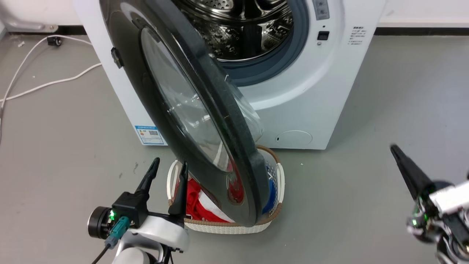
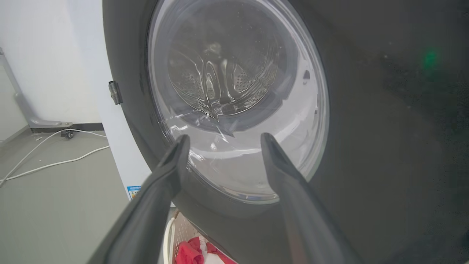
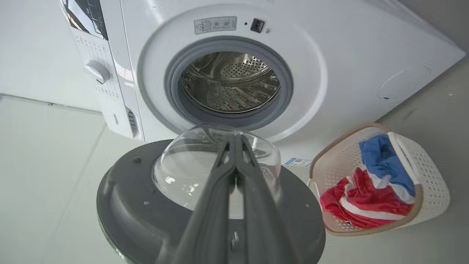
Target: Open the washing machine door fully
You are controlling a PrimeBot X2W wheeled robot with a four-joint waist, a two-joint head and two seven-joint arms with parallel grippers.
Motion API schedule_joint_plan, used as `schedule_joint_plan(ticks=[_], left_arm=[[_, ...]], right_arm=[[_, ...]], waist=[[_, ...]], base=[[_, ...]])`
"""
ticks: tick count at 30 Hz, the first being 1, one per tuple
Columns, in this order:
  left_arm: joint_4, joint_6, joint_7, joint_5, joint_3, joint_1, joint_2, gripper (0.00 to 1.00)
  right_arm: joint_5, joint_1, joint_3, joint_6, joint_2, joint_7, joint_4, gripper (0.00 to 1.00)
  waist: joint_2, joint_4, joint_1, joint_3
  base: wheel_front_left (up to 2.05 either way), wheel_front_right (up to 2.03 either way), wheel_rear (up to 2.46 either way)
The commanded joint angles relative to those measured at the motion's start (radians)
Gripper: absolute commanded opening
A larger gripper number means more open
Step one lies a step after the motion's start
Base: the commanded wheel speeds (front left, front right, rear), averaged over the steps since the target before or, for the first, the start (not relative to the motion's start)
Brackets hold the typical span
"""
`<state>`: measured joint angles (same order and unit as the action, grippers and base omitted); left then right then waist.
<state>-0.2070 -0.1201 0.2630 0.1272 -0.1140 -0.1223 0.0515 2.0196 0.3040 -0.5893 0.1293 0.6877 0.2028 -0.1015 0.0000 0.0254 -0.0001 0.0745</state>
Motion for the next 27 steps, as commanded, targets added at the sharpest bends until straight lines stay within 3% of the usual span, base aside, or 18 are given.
schedule_joint_plan(ticks=[1,2,3,4,7,9,16,22,27], left_arm=[[-0.001,-0.001,0.003,-0.003,0.007,0.012,0.000,1.00],[-0.004,-0.002,0.003,-0.002,0.009,0.017,0.001,1.00],[-0.005,-0.003,0.003,-0.002,0.011,0.020,0.002,1.00],[-0.006,-0.003,0.003,-0.001,0.014,0.020,0.003,1.00],[-0.007,-0.005,0.003,0.004,0.024,0.027,0.005,1.00],[-0.008,-0.006,0.003,0.005,0.029,0.033,0.006,1.00],[-0.011,-0.008,0.003,0.005,0.037,0.030,0.008,1.00],[-0.012,-0.009,0.003,0.005,0.038,0.032,0.007,1.00],[-0.014,-0.010,0.003,0.003,0.043,0.036,0.009,1.00]], right_arm=[[-0.010,-0.038,0.015,0.002,0.003,0.023,0.010,0.00],[-0.016,-0.068,0.028,0.002,-0.002,0.037,0.016,0.13],[-0.026,-0.091,0.042,0.002,-0.006,0.046,0.018,0.49],[-0.048,-0.114,0.055,0.002,-0.008,0.054,0.013,0.96],[-0.138,-0.162,0.115,0.002,-0.026,0.062,-0.019,1.00],[-0.259,-0.182,0.183,0.002,-0.047,0.061,-0.066,1.00],[-0.895,-0.198,0.466,0.002,-0.194,0.062,-0.169,1.00],[-1.426,-0.254,0.656,0.002,-0.346,0.056,-0.066,1.00],[-1.724,-0.321,0.689,0.001,-0.470,-0.016,0.086,1.00]], waist=[[0.0000,-0.008,0.0001,-0.006],[0.0000,-0.013,0.0001,-0.010],[0.0000,-0.016,0.0001,-0.012],[0.0000,-0.019,0.0001,-0.014],[0.0000,-0.030,0.0001,-0.017],[0.0000,-0.036,0.0001,-0.019],[0.0000,-0.042,0.0001,-0.023],[0.0000,-0.035,0.0001,-0.031],[0.0000,-0.039,0.0001,-0.037]], base=[[0.00,0.00,0.00],[0.00,0.00,0.00],[0.00,0.00,0.00],[0.00,0.00,0.00],[0.00,0.00,0.00],[0.00,0.00,0.00],[0.00,0.00,0.00],[0.00,0.00,0.00],[0.00,0.00,0.00]])
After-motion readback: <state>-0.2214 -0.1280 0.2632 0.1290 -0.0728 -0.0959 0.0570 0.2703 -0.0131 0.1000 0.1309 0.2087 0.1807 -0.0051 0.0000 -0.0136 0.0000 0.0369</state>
